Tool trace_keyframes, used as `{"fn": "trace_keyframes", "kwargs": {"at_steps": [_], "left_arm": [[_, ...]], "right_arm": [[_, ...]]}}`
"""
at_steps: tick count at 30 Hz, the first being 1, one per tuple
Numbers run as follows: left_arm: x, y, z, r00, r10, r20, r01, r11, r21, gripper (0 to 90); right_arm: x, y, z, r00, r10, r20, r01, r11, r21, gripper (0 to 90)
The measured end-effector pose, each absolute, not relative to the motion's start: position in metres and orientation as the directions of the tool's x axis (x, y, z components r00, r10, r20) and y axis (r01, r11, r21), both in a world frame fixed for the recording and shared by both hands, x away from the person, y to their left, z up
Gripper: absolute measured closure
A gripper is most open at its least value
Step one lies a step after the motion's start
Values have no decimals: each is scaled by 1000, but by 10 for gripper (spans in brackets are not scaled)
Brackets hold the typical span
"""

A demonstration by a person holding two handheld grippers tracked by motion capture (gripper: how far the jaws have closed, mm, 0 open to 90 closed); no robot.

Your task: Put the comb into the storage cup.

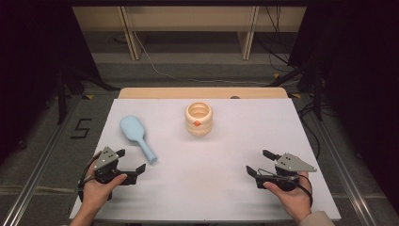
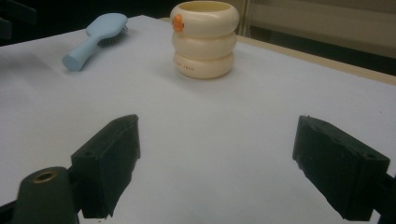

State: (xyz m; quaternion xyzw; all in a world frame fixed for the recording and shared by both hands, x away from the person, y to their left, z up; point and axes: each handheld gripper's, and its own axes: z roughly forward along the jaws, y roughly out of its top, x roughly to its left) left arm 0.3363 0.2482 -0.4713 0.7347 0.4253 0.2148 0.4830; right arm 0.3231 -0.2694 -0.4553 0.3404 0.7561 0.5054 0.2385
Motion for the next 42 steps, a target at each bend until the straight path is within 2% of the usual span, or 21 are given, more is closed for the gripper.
{"fn": "trace_keyframes", "kwargs": {"at_steps": [9, 12, 14, 16, 18, 23, 27, 29, 42], "left_arm": [[336, 249, -471, 536, 839, -95, 417, -164, 894, 2], [338, 251, -467, 529, 844, -85, 398, -158, 904, 52], [342, 251, -462, 510, 856, -90, 383, -131, 914, 193], [345, 250, -457, 491, 867, -83, 376, -124, 918, 279], [347, 248, -455, 476, 877, -68, 374, -132, 918, 419], [358, 239, -452, 462, 885, -50, 439, -180, 880, 733], [370, 227, -451, 485, 874, -23, 453, -228, 862, 872], [379, 222, -451, 485, 874, -29, 474, -235, 848, 896], [416, 196, -468, 456, 889, -39, 591, -269, 761, 898]], "right_arm": [[323, -269, -455, -655, 756, -16, 276, 259, 925, 157], [323, -268, -455, -654, 756, -17, 274, 257, 927, 157], [324, -268, -456, -654, 756, -15, 278, 258, 925, 158], [324, -268, -456, -653, 757, -11, 281, 255, 925, 158], [324, -268, -456, -652, 758, -12, 282, 257, 924, 158], [324, -268, -457, -653, 757, -12, 284, 260, 923, 158], [324, -268, -457, -656, 754, -16, 285, 267, 921, 159], [325, -267, -458, -657, 753, -17, 286, 271, 919, 159], [325, -268, -458, -661, 750, -18, 287, 275, 917, 159]]}}
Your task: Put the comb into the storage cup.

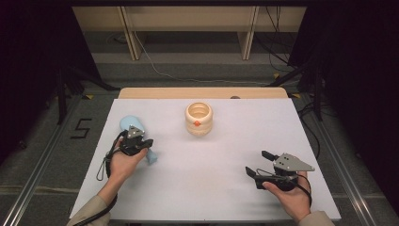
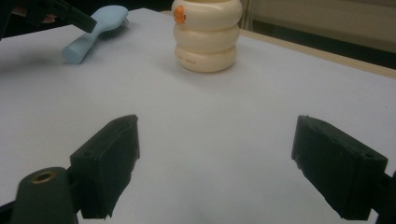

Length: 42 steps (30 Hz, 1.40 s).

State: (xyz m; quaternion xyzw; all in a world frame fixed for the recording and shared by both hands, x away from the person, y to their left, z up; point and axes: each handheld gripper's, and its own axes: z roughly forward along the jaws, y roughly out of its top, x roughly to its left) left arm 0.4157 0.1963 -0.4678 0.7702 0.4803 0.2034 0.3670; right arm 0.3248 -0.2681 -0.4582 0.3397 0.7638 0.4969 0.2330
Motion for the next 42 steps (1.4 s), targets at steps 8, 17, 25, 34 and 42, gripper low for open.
{"fn": "trace_keyframes", "kwargs": {"at_steps": [8, 17, 25, 34, 42], "left_arm": [[420, 192, -476, 449, 893, -44, 626, -279, 728, 899], [420, 190, -478, 454, 889, -52, 645, -288, 708, 899], [422, 188, -478, 465, 884, -57, 658, -302, 689, 899], [419, 188, -477, 479, 877, -41, 669, -334, 664, 898], [407, 201, -474, 480, 877, -25, 697, -364, 618, 898]], "right_arm": [[325, -268, -459, -664, 748, -17, 291, 279, 915, 159], [325, -268, -459, -664, 747, -14, 297, 281, 913, 160], [326, -268, -460, -667, 745, -13, 298, 283, 912, 159], [326, -268, -460, -665, 747, -10, 301, 279, 912, 160], [326, -269, -460, -663, 748, -3, 304, 272, 913, 160]]}}
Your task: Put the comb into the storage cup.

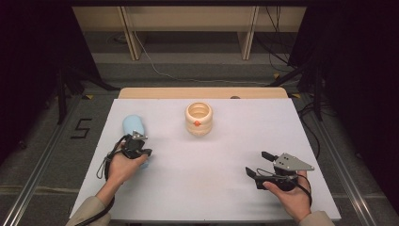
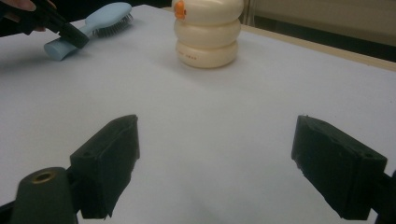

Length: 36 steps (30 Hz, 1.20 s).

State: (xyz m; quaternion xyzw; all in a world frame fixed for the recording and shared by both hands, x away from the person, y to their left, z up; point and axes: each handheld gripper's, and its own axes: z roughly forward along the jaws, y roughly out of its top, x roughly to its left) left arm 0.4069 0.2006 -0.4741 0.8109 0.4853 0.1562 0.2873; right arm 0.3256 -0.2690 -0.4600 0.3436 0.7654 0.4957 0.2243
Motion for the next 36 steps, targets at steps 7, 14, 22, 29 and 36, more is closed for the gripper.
{"fn": "trace_keyframes", "kwargs": {"at_steps": [7, 14, 22, 29, 36], "left_arm": [[399, 212, -475, 467, 884, -22, 720, -366, 590, 898], [393, 225, -479, 454, 891, 10, 743, -384, 548, 897], [387, 241, -478, 420, 908, 0, 765, -354, 539, 898], [385, 251, -478, 403, 915, 3, 774, -342, 533, 898], [385, 261, -478, 381, 924, 11, 782, -329, 530, 898]], "right_arm": [[326, -269, -460, -663, 749, -2, 305, 273, 913, 160], [326, -269, -460, -664, 748, -2, 306, 273, 912, 160], [326, -269, -460, -665, 747, -4, 306, 278, 910, 160], [326, -269, -460, -666, 746, -2, 308, 278, 910, 160], [326, -269, -461, -667, 745, -1, 310, 278, 909, 160]]}}
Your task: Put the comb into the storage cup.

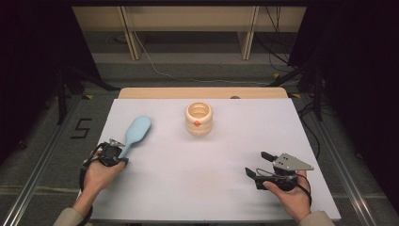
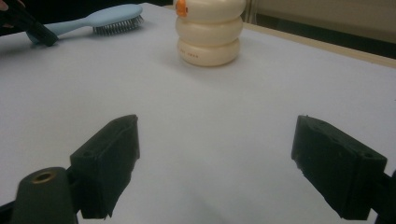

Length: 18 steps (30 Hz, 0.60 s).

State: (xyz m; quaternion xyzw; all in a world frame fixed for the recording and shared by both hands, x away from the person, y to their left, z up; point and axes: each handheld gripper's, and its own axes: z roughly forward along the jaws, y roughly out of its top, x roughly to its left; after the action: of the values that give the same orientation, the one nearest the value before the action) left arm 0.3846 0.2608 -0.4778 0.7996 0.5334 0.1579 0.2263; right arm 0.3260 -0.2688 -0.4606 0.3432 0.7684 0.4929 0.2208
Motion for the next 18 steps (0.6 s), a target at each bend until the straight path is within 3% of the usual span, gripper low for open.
{"fn": "trace_keyframes", "kwargs": {"at_steps": [18], "left_arm": [[387, 269, -478, 366, 930, 15, 784, -317, 533, 885]], "right_arm": [[327, -269, -461, -670, 742, 3, 311, 276, 909, 160]]}}
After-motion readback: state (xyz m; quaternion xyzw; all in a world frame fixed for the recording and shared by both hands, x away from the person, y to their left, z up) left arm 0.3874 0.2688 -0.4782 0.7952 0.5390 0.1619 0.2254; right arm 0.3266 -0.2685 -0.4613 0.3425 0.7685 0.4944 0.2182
